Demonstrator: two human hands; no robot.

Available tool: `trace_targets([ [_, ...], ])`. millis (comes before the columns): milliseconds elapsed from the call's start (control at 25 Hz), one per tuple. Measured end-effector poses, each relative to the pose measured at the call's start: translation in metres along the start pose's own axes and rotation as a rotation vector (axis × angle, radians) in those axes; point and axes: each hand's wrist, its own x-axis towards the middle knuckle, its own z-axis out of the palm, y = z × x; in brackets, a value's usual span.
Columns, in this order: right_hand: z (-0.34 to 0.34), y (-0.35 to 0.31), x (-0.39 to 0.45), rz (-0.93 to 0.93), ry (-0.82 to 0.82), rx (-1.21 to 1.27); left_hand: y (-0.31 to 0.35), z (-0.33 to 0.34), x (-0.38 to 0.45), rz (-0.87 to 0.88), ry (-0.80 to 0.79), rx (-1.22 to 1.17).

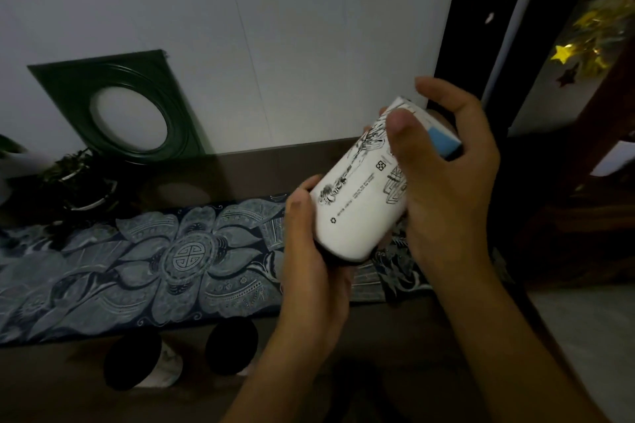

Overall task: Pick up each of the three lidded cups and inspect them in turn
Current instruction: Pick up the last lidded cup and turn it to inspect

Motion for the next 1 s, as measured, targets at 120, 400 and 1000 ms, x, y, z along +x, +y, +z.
trace_targets([
  [120,0.000,0.002,0.002,-0.009,-0.064,0.055,-0.002,0.000,0.000,0.058,0.005,0.090],
  [400,-0.013,-0.006,0.012,0.032,-0.400,0.137,0.018,-0.002,-0.004,-0.449,-0.197,-0.019],
  [1000,-0.004,-0.008,-0.003,0.038,-0.276,0.068,0.012,0.000,-0.007,-0.230,-0.147,-0.018],
])
